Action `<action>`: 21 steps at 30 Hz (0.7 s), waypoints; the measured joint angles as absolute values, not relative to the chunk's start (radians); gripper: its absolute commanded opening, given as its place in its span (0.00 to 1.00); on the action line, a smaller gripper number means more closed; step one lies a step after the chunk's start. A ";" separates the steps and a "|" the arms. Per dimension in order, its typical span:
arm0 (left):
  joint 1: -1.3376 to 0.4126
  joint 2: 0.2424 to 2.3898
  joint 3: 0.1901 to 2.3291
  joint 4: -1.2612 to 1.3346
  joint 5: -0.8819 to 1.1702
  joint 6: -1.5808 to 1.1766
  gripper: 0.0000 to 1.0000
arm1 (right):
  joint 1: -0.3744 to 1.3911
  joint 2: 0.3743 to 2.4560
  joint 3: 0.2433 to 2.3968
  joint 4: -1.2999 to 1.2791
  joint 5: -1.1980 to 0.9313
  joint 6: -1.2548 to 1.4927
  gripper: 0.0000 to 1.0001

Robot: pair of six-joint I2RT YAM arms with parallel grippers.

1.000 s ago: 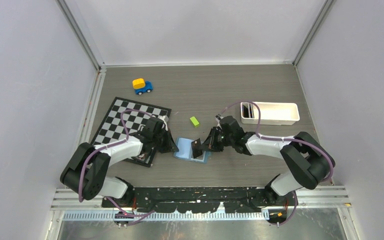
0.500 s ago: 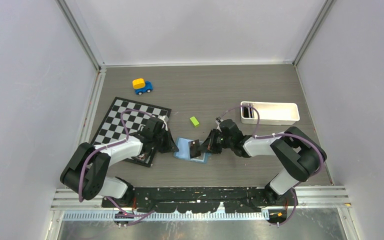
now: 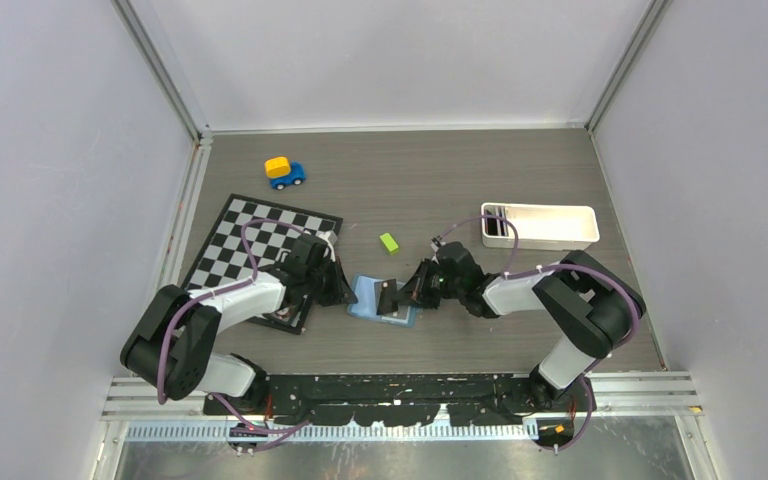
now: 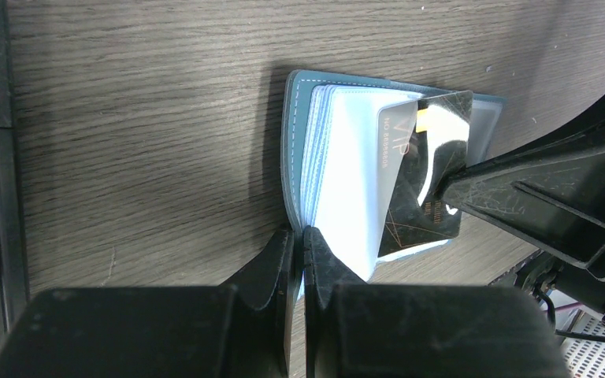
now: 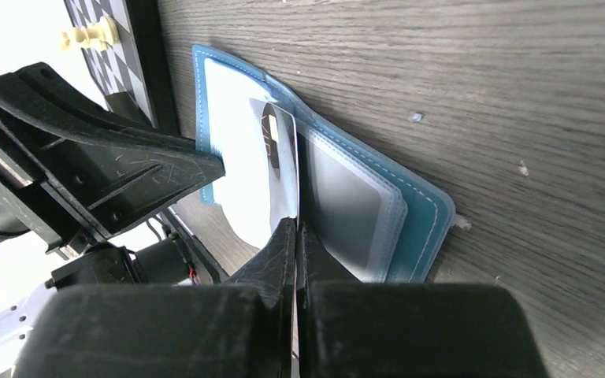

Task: Put the credit cards into the card holder
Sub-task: Insert the credit card into the card holder.

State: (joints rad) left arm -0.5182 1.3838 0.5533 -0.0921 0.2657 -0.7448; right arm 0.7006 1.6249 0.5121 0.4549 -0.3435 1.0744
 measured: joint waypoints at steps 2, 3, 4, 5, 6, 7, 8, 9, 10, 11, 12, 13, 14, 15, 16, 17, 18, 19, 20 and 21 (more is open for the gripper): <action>-0.517 1.384 0.553 -0.092 0.267 -0.745 0.00 | 0.704 1.633 0.513 0.456 -0.339 1.082 0.10; -0.517 1.384 0.553 -0.092 0.268 -0.745 0.00 | 0.706 1.636 0.513 0.456 -0.336 1.086 0.12; -0.517 1.384 0.553 -0.092 0.268 -0.745 0.00 | 0.708 1.637 0.514 0.455 -0.333 1.090 0.13; -0.517 1.384 0.553 -0.092 0.269 -0.745 0.00 | 0.711 1.637 0.516 0.454 -0.330 1.092 0.15; -0.517 1.384 0.553 -0.092 0.269 -0.745 0.00 | 0.714 1.637 0.519 0.449 -0.326 1.093 0.16; -0.517 1.384 0.553 -0.092 0.269 -0.745 0.00 | 0.717 1.637 0.522 0.444 -0.323 1.093 0.17; -0.517 1.384 0.553 -0.092 0.269 -0.745 0.00 | 0.720 1.637 0.526 0.437 -0.320 1.093 0.20; -0.517 1.384 0.553 -0.092 0.270 -0.745 0.00 | 0.723 1.637 0.531 0.427 -0.317 1.093 0.22; -0.517 1.384 0.553 -0.092 0.269 -0.745 0.00 | 0.726 1.637 0.538 0.417 -0.313 1.093 0.25; -0.517 1.384 0.553 -0.092 0.270 -0.745 0.00 | 0.730 1.637 0.546 0.403 -0.309 1.092 0.27; -0.517 1.384 0.553 -0.092 0.270 -0.745 0.00 | 0.735 1.637 0.554 0.389 -0.305 1.091 0.29; -0.517 1.384 0.553 -0.092 0.270 -0.745 0.00 | 0.741 1.637 0.565 0.372 -0.299 1.089 0.31; -0.517 1.384 0.553 -0.092 0.270 -0.745 0.00 | 0.747 1.637 0.575 0.358 -0.293 1.086 0.32; -0.517 1.384 0.553 -0.092 0.270 -0.745 0.00 | 0.753 1.637 0.586 0.340 -0.287 1.083 0.34; -0.517 1.384 0.553 -0.092 0.270 -0.745 0.00 | 0.760 1.636 0.603 0.313 -0.277 1.076 0.35; -0.517 1.384 0.553 -0.092 0.270 -0.745 0.00 | 0.765 1.636 0.607 0.307 -0.273 1.075 0.35; -0.517 1.384 0.553 -0.092 0.270 -0.744 0.00 | 0.772 1.636 0.617 0.289 -0.265 1.073 0.37; -0.517 1.384 0.553 -0.092 0.270 -0.744 0.00 | 0.778 1.633 0.628 0.266 -0.254 1.068 0.38; -0.517 1.384 0.553 -0.092 0.270 -0.744 0.00 | 0.785 1.629 0.638 0.244 -0.241 1.063 0.39; -0.517 1.384 0.553 -0.092 0.270 -0.744 0.00 | 0.791 1.627 0.650 0.221 -0.227 1.056 0.40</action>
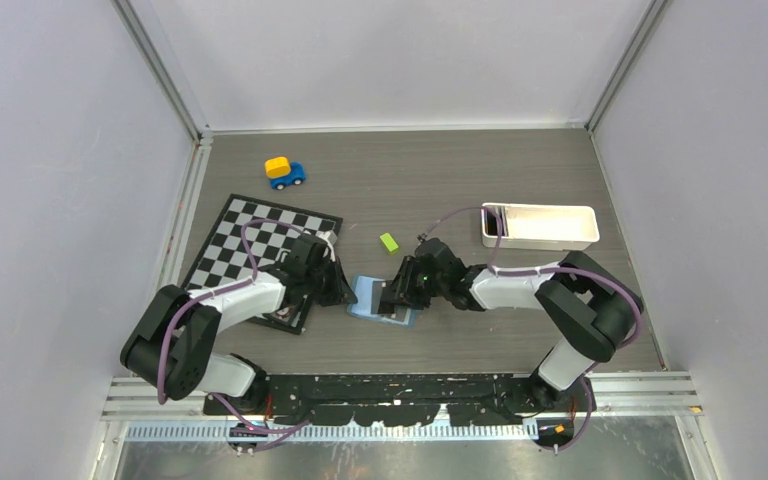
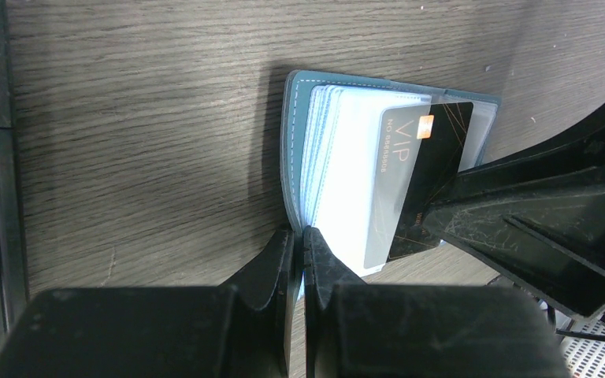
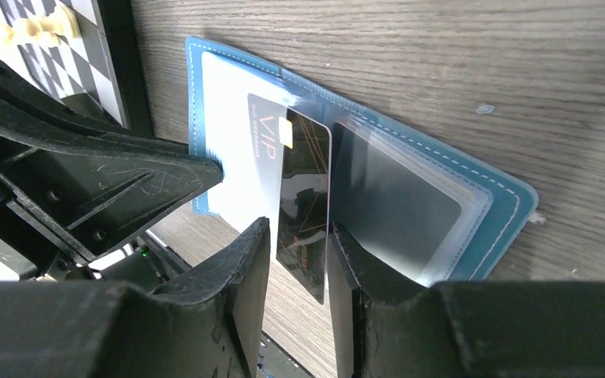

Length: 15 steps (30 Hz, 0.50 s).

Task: Put the credit cards into the card holder
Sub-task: Insert the credit card into the card holder.

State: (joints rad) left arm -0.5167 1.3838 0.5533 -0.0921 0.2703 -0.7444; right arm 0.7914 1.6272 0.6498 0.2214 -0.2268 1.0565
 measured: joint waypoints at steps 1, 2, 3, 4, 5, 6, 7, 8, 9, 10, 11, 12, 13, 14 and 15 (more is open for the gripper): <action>-0.517 1.384 0.553 -0.092 0.271 -0.744 0.00 | 0.799 1.624 0.663 0.196 -0.211 1.050 0.41; -0.517 1.384 0.553 -0.092 0.271 -0.744 0.00 | 0.805 1.621 0.672 0.175 -0.199 1.045 0.43; -0.517 1.384 0.553 -0.092 0.273 -0.744 0.00 | 0.813 1.616 0.685 0.145 -0.181 1.040 0.45; -0.517 1.384 0.553 -0.092 0.274 -0.744 0.00 | 0.822 1.610 0.694 0.117 -0.163 1.033 0.45; -0.517 1.384 0.553 -0.092 0.276 -0.744 0.00 | 0.831 1.602 0.703 0.088 -0.146 1.025 0.46; -0.517 1.384 0.553 -0.092 0.276 -0.744 0.00 | 0.836 1.596 0.709 0.068 -0.133 1.022 0.47; -0.517 1.384 0.553 -0.092 0.277 -0.745 0.00 | 0.844 1.591 0.716 0.042 -0.118 1.018 0.47; -0.517 1.384 0.553 -0.092 0.277 -0.744 0.00 | 0.850 1.588 0.725 0.019 -0.105 1.014 0.47; -0.517 1.384 0.553 -0.092 0.277 -0.744 0.00 | 0.857 1.586 0.733 -0.002 -0.091 1.008 0.47; -0.517 1.384 0.553 -0.092 0.278 -0.744 0.00 | 0.862 1.586 0.741 -0.015 -0.081 1.004 0.47; -0.517 1.384 0.553 -0.092 0.279 -0.744 0.00 | 0.868 1.586 0.749 -0.032 -0.067 1.000 0.47; -0.517 1.384 0.553 -0.092 0.279 -0.744 0.00 | 0.873 1.586 0.756 -0.045 -0.057 0.995 0.47; -0.517 1.384 0.553 -0.092 0.280 -0.744 0.00 | 0.878 1.586 0.762 -0.057 -0.047 0.992 0.47; -0.517 1.384 0.553 -0.092 0.280 -0.744 0.00 | 0.881 1.586 0.767 -0.068 -0.041 0.987 0.47; -0.517 1.384 0.553 -0.092 0.281 -0.744 0.00 | 0.884 1.586 0.771 -0.075 -0.036 0.983 0.47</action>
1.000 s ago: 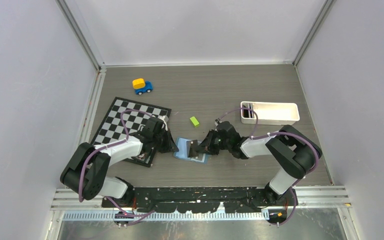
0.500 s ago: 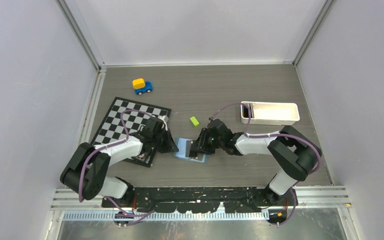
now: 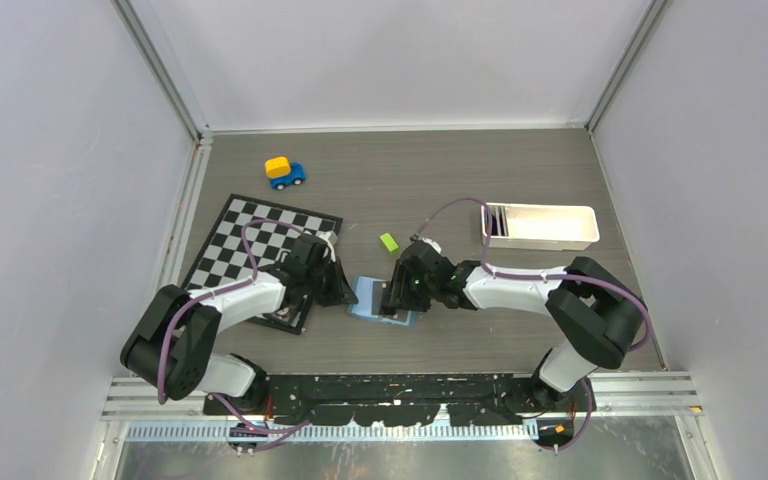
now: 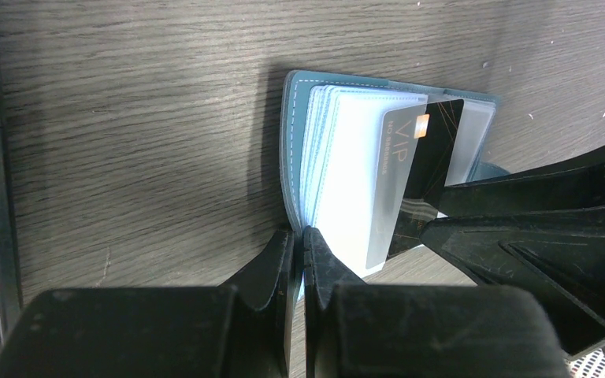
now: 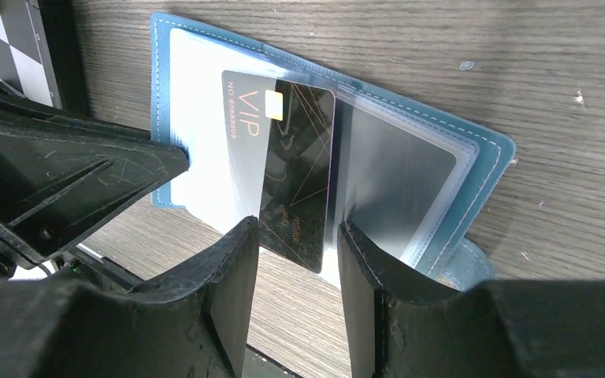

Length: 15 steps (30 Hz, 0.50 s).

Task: Put the credit cards into the card holder
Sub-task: Insert the credit card into the card holder.

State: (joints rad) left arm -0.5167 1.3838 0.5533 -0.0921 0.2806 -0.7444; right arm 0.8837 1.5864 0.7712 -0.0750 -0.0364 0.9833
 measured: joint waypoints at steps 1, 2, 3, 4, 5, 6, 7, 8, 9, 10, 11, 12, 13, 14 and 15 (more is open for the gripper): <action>-0.517 1.384 0.553 -0.092 0.281 -0.744 0.00 | 0.888 1.586 0.776 -0.086 -0.033 0.978 0.47; -0.517 1.384 0.553 -0.092 0.281 -0.744 0.00 | 0.891 1.586 0.781 -0.096 -0.030 0.973 0.47; -0.517 1.384 0.553 -0.091 0.283 -0.744 0.00 | 0.894 1.587 0.786 -0.104 -0.027 0.969 0.47; -0.517 1.384 0.553 -0.091 0.284 -0.744 0.00 | 0.896 1.589 0.791 -0.112 -0.025 0.965 0.47; -0.517 1.384 0.553 -0.091 0.285 -0.744 0.00 | 0.898 1.592 0.798 -0.121 -0.023 0.962 0.47; -0.517 1.384 0.553 -0.091 0.287 -0.744 0.00 | 0.901 1.596 0.806 -0.129 -0.020 0.957 0.47; -0.517 1.384 0.553 -0.091 0.288 -0.744 0.00 | 0.904 1.602 0.815 -0.138 -0.021 0.953 0.47; -0.517 1.384 0.553 -0.091 0.289 -0.744 0.00 | 0.908 1.609 0.825 -0.143 -0.023 0.949 0.47; -0.517 1.384 0.553 -0.090 0.291 -0.744 0.00 | 0.911 1.618 0.836 -0.148 -0.027 0.947 0.47; -0.517 1.384 0.553 -0.089 0.292 -0.743 0.00 | 0.914 1.626 0.845 -0.152 -0.029 0.945 0.47; -0.517 1.384 0.553 -0.089 0.293 -0.743 0.00 | 0.918 1.637 0.857 -0.153 -0.035 0.944 0.47; -0.517 1.384 0.553 -0.088 0.296 -0.744 0.00 | 0.922 1.648 0.868 -0.155 -0.039 0.943 0.47; -0.517 1.384 0.552 -0.086 0.299 -0.744 0.00 | 0.926 1.655 0.877 -0.156 -0.041 0.943 0.47; -0.517 1.384 0.551 -0.085 0.300 -0.744 0.00 | 0.931 1.664 0.886 -0.157 -0.044 0.941 0.47; -0.517 1.384 0.551 -0.083 0.303 -0.744 0.00 | 0.936 1.671 0.896 -0.159 -0.046 0.941 0.47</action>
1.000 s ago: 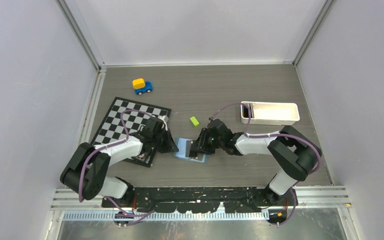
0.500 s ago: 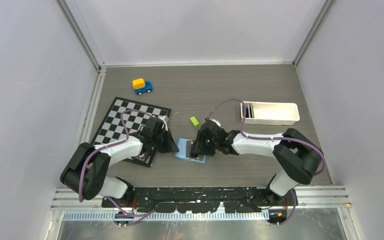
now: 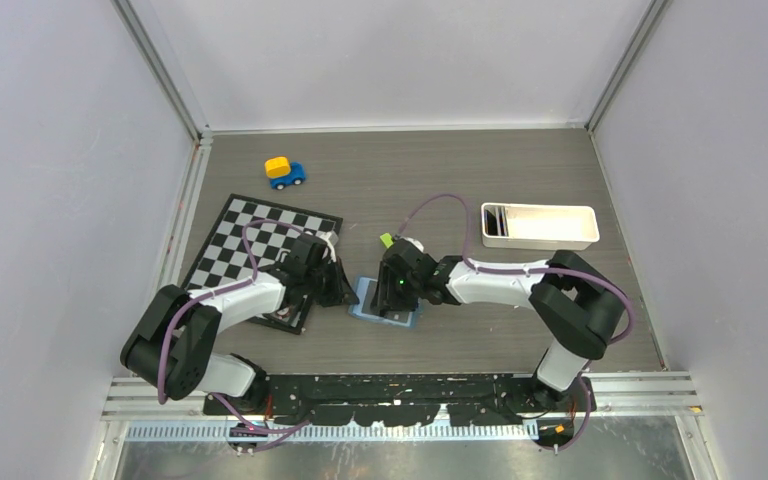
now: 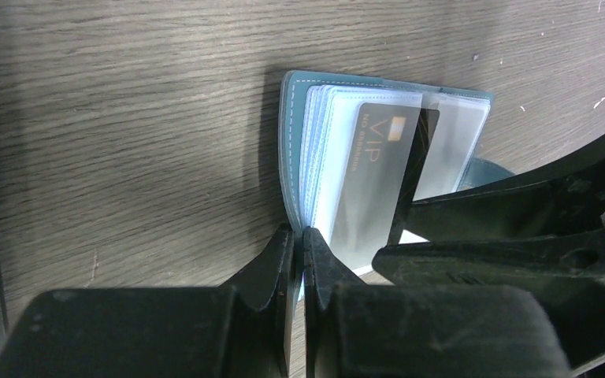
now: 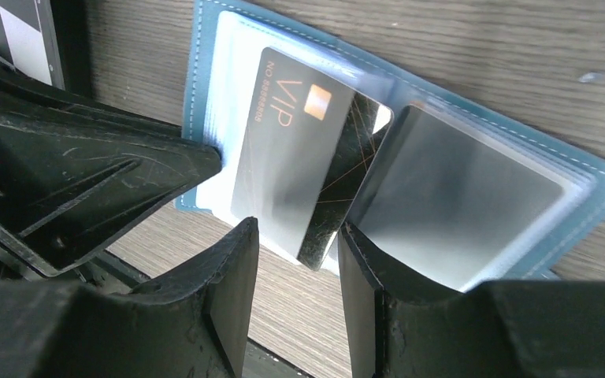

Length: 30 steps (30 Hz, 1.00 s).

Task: Put the credit cards into the card holder
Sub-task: Insert the credit card into the card holder.

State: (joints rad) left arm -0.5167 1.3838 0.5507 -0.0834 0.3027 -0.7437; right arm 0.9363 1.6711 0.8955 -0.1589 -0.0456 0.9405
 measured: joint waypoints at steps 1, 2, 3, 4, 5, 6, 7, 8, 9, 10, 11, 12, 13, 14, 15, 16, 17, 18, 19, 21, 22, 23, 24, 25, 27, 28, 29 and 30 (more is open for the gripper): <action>-0.517 1.384 0.550 -0.083 0.305 -0.744 0.00 | 0.941 1.677 0.903 -0.160 -0.046 0.940 0.47; -0.517 1.383 0.549 -0.080 0.308 -0.744 0.00 | 0.944 1.682 0.909 -0.162 -0.047 0.939 0.47; -0.517 1.383 0.548 -0.079 0.310 -0.744 0.00 | 0.949 1.688 0.917 -0.166 -0.047 0.937 0.47; -0.516 1.383 0.547 -0.078 0.311 -0.744 0.00 | 0.952 1.693 0.923 -0.170 -0.046 0.936 0.47; -0.516 1.383 0.545 -0.074 0.314 -0.744 0.00 | 0.953 1.696 0.929 -0.174 -0.046 0.934 0.47; -0.516 1.383 0.542 -0.071 0.315 -0.744 0.00 | 0.954 1.701 0.934 -0.179 -0.046 0.932 0.47; -0.515 1.383 0.540 -0.066 0.316 -0.743 0.00 | 0.955 1.705 0.942 -0.186 -0.046 0.929 0.47; -0.515 1.383 0.538 -0.064 0.318 -0.744 0.00 | 0.955 1.710 0.949 -0.192 -0.045 0.925 0.47; -0.514 1.383 0.537 -0.062 0.318 -0.744 0.00 | 0.956 1.713 0.957 -0.202 -0.042 0.921 0.47; -0.515 1.383 0.537 -0.061 0.318 -0.744 0.00 | 0.958 1.715 0.963 -0.212 -0.037 0.917 0.47; -0.515 1.382 0.537 -0.061 0.318 -0.744 0.00 | 0.960 1.716 0.970 -0.221 -0.028 0.912 0.48; -0.515 1.379 0.537 -0.061 0.319 -0.744 0.00 | 0.962 1.716 0.975 -0.229 -0.020 0.907 0.48; -0.515 1.376 0.536 -0.062 0.319 -0.744 0.00 | 0.966 1.716 0.983 -0.244 -0.004 0.896 0.49; -0.515 1.372 0.536 -0.062 0.319 -0.744 0.00 | 0.967 1.716 0.987 -0.253 0.006 0.890 0.51; -0.515 1.368 0.536 -0.062 0.319 -0.743 0.00 | 0.967 1.715 0.992 -0.264 0.020 0.883 0.51; -0.515 1.364 0.536 -0.062 0.321 -0.744 0.00 | 0.968 1.713 0.994 -0.273 0.033 0.875 0.51; -0.515 1.362 0.536 -0.063 0.322 -0.743 0.00 | 0.968 1.710 0.994 -0.280 0.043 0.869 0.52; -0.515 1.358 0.536 -0.063 0.323 -0.743 0.00 | 0.968 1.705 0.994 -0.290 0.054 0.865 0.52; -0.515 1.355 0.535 -0.063 0.323 -0.743 0.00 | 0.968 1.698 0.994 -0.299 0.062 0.862 0.53; -0.515 1.346 0.534 -0.063 0.325 -0.743 0.00 | 0.968 1.675 0.994 -0.323 0.083 0.857 0.55; -0.515 1.339 0.533 -0.064 0.326 -0.743 0.00 | 0.968 1.660 0.994 -0.335 0.097 0.853 0.56; -0.515 1.332 0.532 -0.064 0.327 -0.743 0.00 | 0.967 1.647 0.994 -0.345 0.110 0.849 0.57; -0.515 1.325 0.532 -0.065 0.328 -0.741 0.00 | 0.967 1.630 0.994 -0.362 0.127 0.841 0.57; -0.515 1.316 0.532 -0.065 0.331 -0.739 0.00 | 0.967 1.618 0.994 -0.376 0.139 0.835 0.58; -0.515 1.300 0.531 -0.065 0.336 -0.732 0.00 | 0.965 1.588 0.994 -0.410 0.167 0.823 0.59; -0.515 1.291 0.531 -0.065 0.339 -0.728 0.00 | 0.962 1.575 0.994 -0.424 0.178 0.817 0.59; -0.515 1.289 0.531 -0.065 0.340 -0.727 0.00 | 0.958 1.565 0.994 -0.436 0.187 0.813 0.59; -0.515 1.285 0.531 -0.065 0.342 -0.725 0.00 | 0.955 1.554 0.994 -0.451 0.199 0.810 0.59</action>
State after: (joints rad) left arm -0.5148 1.2846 0.5312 -0.0647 0.3420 -0.7254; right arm 0.9546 1.5543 0.9943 -0.4515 0.1993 0.8101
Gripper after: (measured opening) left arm 0.063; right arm 0.587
